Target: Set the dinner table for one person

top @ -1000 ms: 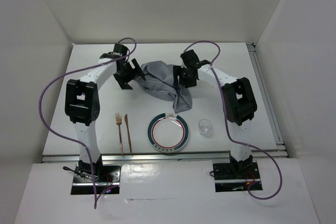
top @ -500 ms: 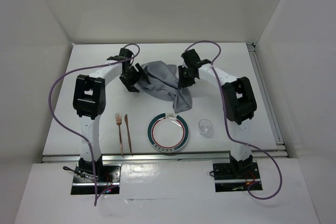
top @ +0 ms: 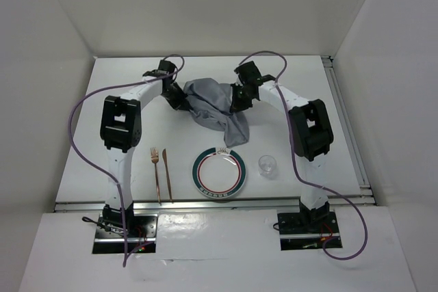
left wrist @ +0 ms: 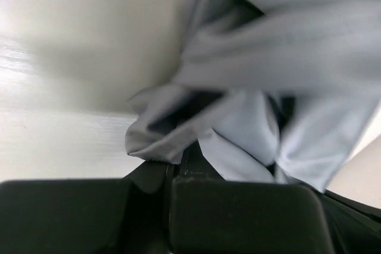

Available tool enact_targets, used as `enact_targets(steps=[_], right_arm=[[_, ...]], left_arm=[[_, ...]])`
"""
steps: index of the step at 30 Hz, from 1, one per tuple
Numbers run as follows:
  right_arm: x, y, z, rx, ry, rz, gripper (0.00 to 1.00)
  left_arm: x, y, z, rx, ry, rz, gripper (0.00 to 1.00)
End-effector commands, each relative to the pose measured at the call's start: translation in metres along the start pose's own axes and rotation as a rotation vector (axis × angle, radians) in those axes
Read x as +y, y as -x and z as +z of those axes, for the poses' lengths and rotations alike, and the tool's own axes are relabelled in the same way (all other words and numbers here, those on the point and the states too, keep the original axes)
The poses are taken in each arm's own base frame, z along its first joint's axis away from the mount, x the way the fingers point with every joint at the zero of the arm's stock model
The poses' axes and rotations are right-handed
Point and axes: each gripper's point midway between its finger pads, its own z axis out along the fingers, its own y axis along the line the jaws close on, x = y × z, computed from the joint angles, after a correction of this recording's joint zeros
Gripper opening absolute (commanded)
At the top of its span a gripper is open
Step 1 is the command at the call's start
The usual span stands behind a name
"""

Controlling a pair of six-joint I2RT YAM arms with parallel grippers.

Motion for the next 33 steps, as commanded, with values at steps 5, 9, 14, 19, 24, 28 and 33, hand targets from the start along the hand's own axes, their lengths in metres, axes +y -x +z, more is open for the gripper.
enact_targets(steps=[5,9,14,19,24,28,33], right_arm=[[0.023,0.088,-0.056,-0.172,0.137,0.004,0.0],[0.031,0.153,-0.121,-0.353,0.187,0.007,0.0],[0.036,0.165,-0.184,-0.459,0.177,-0.011,0.0],[0.012,0.127,-0.191,-0.486,0.088,0.025,0.0],[-0.025,0.08,-0.16,-0.475,0.007,0.107,0.0],[-0.042,0.047,-0.11,-0.354,-0.01,0.186,0.0],[-0.037,0.044,-0.065,-0.216,0.017,0.197,0.0]], left_arm=[[-0.068,0.057,-0.101,-0.176,-0.201,0.114,0.0],[-0.087,0.088,-0.174,-0.295,-0.295,0.156,0.0],[-0.084,0.103,-0.246,-0.401,-0.357,0.189,0.0],[-0.074,0.098,-0.27,-0.434,-0.394,0.199,0.0],[-0.055,0.1,-0.217,-0.376,-0.384,0.177,0.0],[-0.04,0.096,-0.152,-0.244,-0.351,0.138,0.0],[-0.054,0.123,-0.113,-0.188,-0.338,0.137,0.0]])
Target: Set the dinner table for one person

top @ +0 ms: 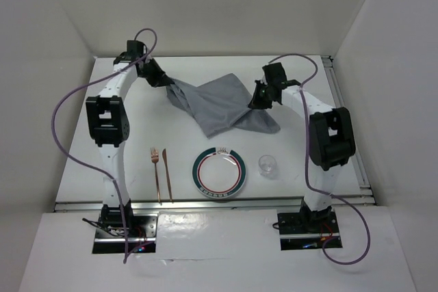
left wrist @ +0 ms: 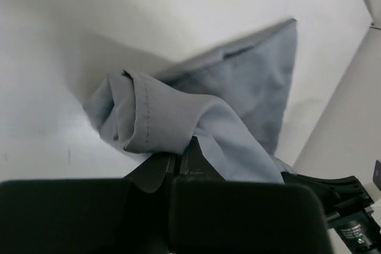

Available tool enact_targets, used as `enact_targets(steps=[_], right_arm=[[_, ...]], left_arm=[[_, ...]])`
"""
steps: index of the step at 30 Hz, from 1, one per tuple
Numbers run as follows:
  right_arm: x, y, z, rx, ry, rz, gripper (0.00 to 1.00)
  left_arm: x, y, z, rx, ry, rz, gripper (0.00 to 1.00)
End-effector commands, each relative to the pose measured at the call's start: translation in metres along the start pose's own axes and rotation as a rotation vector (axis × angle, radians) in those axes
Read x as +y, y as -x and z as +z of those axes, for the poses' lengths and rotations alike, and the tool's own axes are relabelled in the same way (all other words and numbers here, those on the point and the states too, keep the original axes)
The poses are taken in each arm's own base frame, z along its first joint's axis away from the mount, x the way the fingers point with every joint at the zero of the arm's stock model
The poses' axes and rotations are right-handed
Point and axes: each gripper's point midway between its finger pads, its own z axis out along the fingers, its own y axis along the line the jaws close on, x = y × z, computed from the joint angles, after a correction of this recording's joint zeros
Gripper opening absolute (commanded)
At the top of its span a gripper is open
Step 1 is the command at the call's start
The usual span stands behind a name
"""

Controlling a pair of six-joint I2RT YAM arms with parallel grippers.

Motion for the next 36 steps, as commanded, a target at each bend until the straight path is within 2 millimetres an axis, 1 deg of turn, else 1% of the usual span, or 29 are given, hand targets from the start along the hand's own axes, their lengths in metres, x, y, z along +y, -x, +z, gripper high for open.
enact_targets(steps=[1,2,3,4,5,6,8,9,10,11,12,13,14,15,16,17,18,19,20,21,22,23,25,26,27,28,29,32,36], right_arm=[[0.031,0.023,0.004,-0.034,0.076,-0.011,0.0],[0.036,0.02,0.004,-0.026,0.089,-0.018,0.0],[0.05,0.015,0.004,-0.021,0.109,-0.052,0.0],[0.054,0.011,0.001,-0.018,0.115,-0.06,0.0],[0.059,0.007,0.002,-0.012,0.123,-0.07,0.0],[0.066,-0.006,-0.001,0.014,0.138,-0.073,0.0],[0.075,-0.021,-0.005,0.044,0.168,-0.088,0.0],[0.077,-0.028,-0.009,0.056,0.162,-0.095,0.06],[0.078,-0.039,-0.014,0.081,0.149,-0.105,0.34],[0.072,-0.043,-0.016,0.086,0.123,-0.103,0.48],[0.07,-0.045,-0.019,0.077,0.097,-0.111,0.59],[0.068,-0.046,-0.024,0.073,0.086,-0.111,0.66],[0.07,-0.039,-0.037,0.035,0.088,-0.115,0.79],[0.066,-0.034,-0.043,0.019,0.074,-0.109,0.82],[0.064,-0.022,-0.049,-0.02,0.059,-0.103,0.82],[0.063,-0.02,-0.059,-0.033,0.05,-0.103,0.82],[0.061,-0.01,-0.067,-0.059,0.039,-0.105,0.82],[0.062,-0.006,-0.072,-0.072,0.036,-0.105,0.82],[0.056,0.002,-0.083,-0.101,0.023,-0.094,0.82],[0.053,0.008,-0.088,-0.119,0.021,-0.086,0.82],[0.045,0.011,-0.091,-0.135,-0.002,-0.061,0.82],[0.042,0.014,-0.1,-0.154,0.0,-0.054,0.82],[0.035,0.011,-0.102,-0.15,-0.002,-0.004,0.82],[0.021,0.007,-0.101,-0.135,-0.017,0.027,0.82],[0.016,0.004,-0.101,-0.128,-0.017,0.048,0.81],[0.013,0.001,-0.104,-0.124,-0.013,0.066,0.81],[0.001,-0.011,-0.1,-0.088,-0.015,0.1,0.8],[-0.009,-0.024,-0.103,-0.069,0.006,0.124,0.8],[-0.021,-0.027,-0.109,-0.072,0.001,0.153,0.8]], left_arm=[[-0.043,0.042,-0.008,-0.085,-0.088,0.084,0.21],[-0.046,0.047,-0.009,-0.097,-0.082,0.086,0.21],[-0.046,0.049,-0.009,-0.096,-0.069,0.08,0.58],[-0.052,0.054,-0.015,-0.12,-0.078,0.092,0.77],[-0.048,0.058,-0.017,-0.128,-0.074,0.106,1.0],[-0.055,0.06,-0.033,-0.161,-0.066,0.113,1.0],[-0.053,0.062,-0.054,-0.199,-0.039,0.13,1.0],[-0.044,0.058,-0.058,-0.203,0.0,0.145,1.0],[-0.055,0.056,-0.082,-0.233,-0.007,0.174,1.0],[-0.052,0.046,-0.09,-0.21,0.014,0.177,1.0],[-0.04,0.029,-0.086,-0.165,0.053,0.2,1.0],[-0.05,0.011,-0.096,-0.156,0.061,0.239,1.0],[-0.046,-0.005,-0.096,-0.126,0.087,0.255,0.98],[-0.025,-0.033,-0.084,-0.047,0.14,0.248,0.82],[-0.016,-0.051,-0.082,-0.015,0.175,0.25,0.72],[-0.023,-0.077,-0.087,0.014,0.174,0.282,0.6],[-0.019,-0.095,-0.083,0.043,0.182,0.269,0.42],[0.006,-0.121,-0.071,0.096,0.231,0.242,0.34],[0.008,-0.141,-0.066,0.126,0.236,0.237,0.32],[0.009,-0.153,-0.066,0.135,0.225,0.227,0.32],[0.024,-0.178,-0.057,0.204,0.238,0.164,0.43],[0.017,-0.19,-0.051,0.217,0.205,0.167,0.51],[0.014,-0.212,-0.041,0.278,0.175,0.14,0.65],[0.013,-0.221,-0.036,0.299,0.183,0.14,0.82],[0.013,-0.226,-0.031,0.315,0.18,0.13,0.88],[0.011,-0.231,-0.026,0.327,0.18,0.111,0.89],[0.018,-0.234,-0.019,0.342,0.202,0.087,0.89],[0.011,-0.235,-0.006,0.319,0.188,0.061,0.91],[0.014,-0.233,0.009,0.301,0.177,0.023,0.91]])
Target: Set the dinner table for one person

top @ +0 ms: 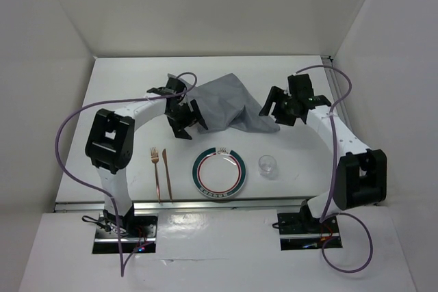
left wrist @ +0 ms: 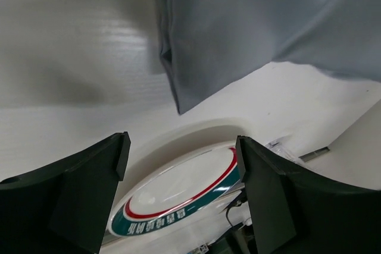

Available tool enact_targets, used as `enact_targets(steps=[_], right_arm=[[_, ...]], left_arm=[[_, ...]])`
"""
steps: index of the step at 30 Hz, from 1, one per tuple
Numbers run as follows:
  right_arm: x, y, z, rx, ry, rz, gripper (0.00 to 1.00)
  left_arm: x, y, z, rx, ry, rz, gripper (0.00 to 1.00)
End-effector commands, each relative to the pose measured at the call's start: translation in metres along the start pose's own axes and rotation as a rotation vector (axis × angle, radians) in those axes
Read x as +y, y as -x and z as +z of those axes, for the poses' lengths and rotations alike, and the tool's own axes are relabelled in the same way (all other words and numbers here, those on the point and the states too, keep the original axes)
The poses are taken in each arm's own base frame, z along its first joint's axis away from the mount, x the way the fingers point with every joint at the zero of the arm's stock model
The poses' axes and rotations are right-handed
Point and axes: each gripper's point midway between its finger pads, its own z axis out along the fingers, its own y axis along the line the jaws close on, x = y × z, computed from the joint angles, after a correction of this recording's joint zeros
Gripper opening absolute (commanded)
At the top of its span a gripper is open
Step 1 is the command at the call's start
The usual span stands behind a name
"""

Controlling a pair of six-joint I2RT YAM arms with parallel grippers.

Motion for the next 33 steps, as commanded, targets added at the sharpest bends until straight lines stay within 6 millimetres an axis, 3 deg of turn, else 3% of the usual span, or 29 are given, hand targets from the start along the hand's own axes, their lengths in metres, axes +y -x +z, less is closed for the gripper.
enact_targets(steps=[1,5,9,11,13,14,16,19,25,30,33], right_arm=[[0.008,0.005,-0.018,-0.036,0.059,0.016,0.8],[-0.006,-0.001,-0.016,0.006,0.099,0.082,0.8],[-0.018,-0.011,-0.013,0.054,0.191,0.214,0.82],[-0.027,-0.017,-0.003,0.069,0.186,0.262,0.82],[-0.03,-0.019,0.005,0.086,0.185,0.316,0.82],[-0.034,-0.022,0.014,0.101,0.177,0.336,0.82],[-0.036,-0.022,0.022,0.114,0.188,0.391,0.81],[-0.047,-0.023,0.038,0.12,0.178,0.487,0.8],[-0.073,-0.019,0.058,0.107,0.124,0.58,0.79],[-0.08,-0.029,0.075,0.138,0.116,0.611,0.75],[-0.082,-0.033,0.085,0.168,0.122,0.63,0.65]], left_arm=[[-0.013,0.013,0.016,-0.024,-0.054,-0.046,0.89],[-0.012,0.024,0.036,-0.023,-0.032,-0.087,0.87],[-0.016,0.036,0.042,-0.046,-0.024,-0.085,0.84],[-0.015,0.037,0.045,-0.04,-0.017,-0.088,0.77],[-0.016,0.041,0.05,-0.039,-0.016,-0.088,0.6],[-0.016,0.04,0.048,-0.033,-0.009,-0.092,0.29],[-0.018,0.044,0.047,-0.04,0.0,-0.082,0.0],[-0.02,0.047,0.036,-0.049,-0.005,-0.074,0.0],[-0.022,0.058,-0.007,-0.121,-0.041,-0.045,0.0],[-0.024,0.058,-0.021,-0.143,-0.036,-0.023,0.0],[-0.029,0.058,-0.029,-0.159,-0.051,-0.015,0.0]])
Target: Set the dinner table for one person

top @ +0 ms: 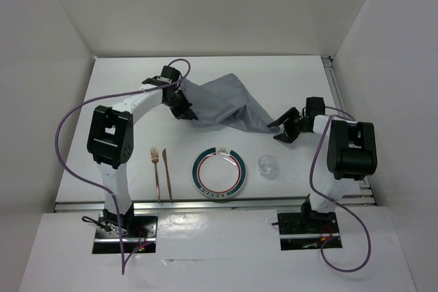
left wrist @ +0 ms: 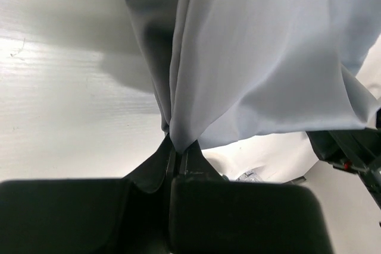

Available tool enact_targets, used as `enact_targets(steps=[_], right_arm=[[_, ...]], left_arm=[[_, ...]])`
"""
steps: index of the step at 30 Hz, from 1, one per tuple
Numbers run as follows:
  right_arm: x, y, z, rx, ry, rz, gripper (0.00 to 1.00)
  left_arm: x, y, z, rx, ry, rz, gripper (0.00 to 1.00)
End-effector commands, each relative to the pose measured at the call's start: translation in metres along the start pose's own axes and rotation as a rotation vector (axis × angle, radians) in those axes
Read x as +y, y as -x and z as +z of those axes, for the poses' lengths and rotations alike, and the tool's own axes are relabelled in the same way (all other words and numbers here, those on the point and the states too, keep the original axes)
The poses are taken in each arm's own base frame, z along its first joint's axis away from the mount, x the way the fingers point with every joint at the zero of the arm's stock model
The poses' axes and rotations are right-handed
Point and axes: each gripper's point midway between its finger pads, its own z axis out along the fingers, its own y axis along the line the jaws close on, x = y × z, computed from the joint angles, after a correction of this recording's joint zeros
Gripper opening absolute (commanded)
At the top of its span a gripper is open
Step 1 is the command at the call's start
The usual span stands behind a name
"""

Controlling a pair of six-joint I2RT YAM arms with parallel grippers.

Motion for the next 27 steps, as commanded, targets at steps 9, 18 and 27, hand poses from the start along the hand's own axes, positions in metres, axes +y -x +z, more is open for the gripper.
enact_targets(steps=[9,18,27], right_arm=[[0.004,0.028,0.024,-0.065,0.01,0.091,0.3],[0.155,0.126,-0.022,-0.254,0.258,-0.086,0.0],[0.299,0.142,-0.16,-0.48,0.602,-0.409,0.0]], left_arm=[[-0.022,0.016,-0.037,-0.08,-0.033,0.074,0.0],[-0.031,0.126,-0.093,-0.202,-0.157,0.168,0.0],[-0.077,0.193,-0.241,-0.445,-0.522,0.274,0.0]])
